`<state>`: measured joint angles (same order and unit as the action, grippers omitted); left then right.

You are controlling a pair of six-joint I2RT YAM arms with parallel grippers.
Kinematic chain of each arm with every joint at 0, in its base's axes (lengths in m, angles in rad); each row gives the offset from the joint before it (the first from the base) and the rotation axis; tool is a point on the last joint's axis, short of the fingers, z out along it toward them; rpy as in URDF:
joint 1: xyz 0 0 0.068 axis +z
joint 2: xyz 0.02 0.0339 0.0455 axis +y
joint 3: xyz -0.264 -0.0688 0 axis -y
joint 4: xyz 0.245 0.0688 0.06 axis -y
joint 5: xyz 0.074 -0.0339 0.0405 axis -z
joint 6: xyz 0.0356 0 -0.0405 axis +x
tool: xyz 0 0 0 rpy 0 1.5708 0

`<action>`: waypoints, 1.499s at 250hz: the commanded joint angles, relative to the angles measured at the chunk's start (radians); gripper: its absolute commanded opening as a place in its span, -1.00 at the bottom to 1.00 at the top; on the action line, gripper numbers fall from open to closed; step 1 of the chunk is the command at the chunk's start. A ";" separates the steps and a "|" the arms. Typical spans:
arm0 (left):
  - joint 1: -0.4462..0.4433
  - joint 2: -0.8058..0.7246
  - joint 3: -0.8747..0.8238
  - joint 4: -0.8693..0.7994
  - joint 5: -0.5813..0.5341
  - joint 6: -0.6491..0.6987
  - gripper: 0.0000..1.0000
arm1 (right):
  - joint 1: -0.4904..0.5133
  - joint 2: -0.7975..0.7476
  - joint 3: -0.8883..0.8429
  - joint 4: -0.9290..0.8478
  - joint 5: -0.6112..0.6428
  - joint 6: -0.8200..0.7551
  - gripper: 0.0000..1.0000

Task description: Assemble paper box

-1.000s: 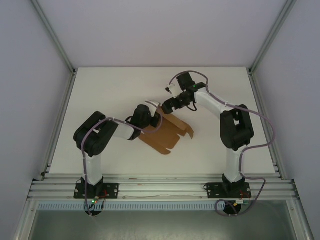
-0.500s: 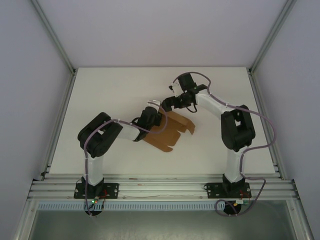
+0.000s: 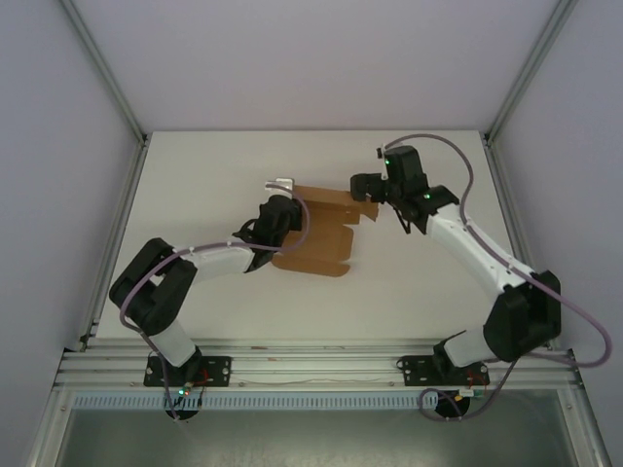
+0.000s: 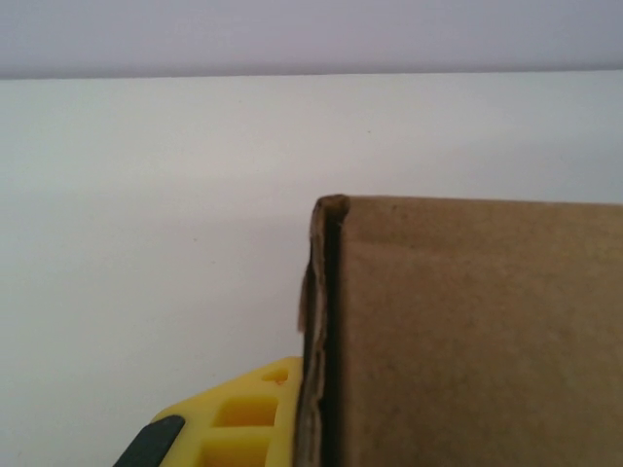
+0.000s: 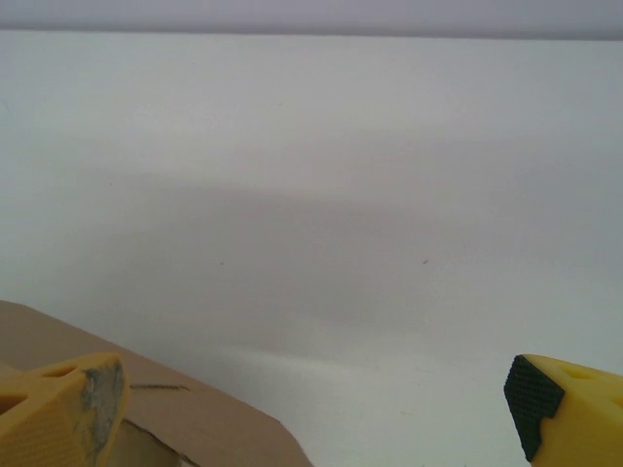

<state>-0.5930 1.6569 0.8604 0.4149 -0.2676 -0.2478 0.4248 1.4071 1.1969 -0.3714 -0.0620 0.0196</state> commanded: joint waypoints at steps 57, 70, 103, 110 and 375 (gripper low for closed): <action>0.007 -0.029 0.041 -0.161 -0.031 -0.097 -1.00 | 0.003 0.055 -0.065 0.077 -0.028 0.020 0.99; 0.008 -0.025 0.053 -0.177 -0.027 -0.100 -1.00 | 0.003 0.071 -0.066 0.089 -0.044 0.029 0.99; 0.007 -0.005 0.096 -0.242 -0.030 -0.134 -1.00 | 0.003 0.098 -0.087 0.160 -0.128 0.040 0.99; 0.007 -0.002 0.108 -0.261 -0.037 -0.141 -1.00 | 0.005 0.097 -0.095 0.181 -0.128 0.039 0.99; 0.009 0.031 0.152 -0.316 0.043 -0.142 -1.00 | 0.004 0.043 -0.238 0.292 -0.061 -0.011 0.99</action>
<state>-0.5884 1.6741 0.9886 0.1081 -0.2565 -0.3698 0.4309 1.4105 0.9596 -0.1192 -0.1017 -0.0254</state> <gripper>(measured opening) 0.084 0.997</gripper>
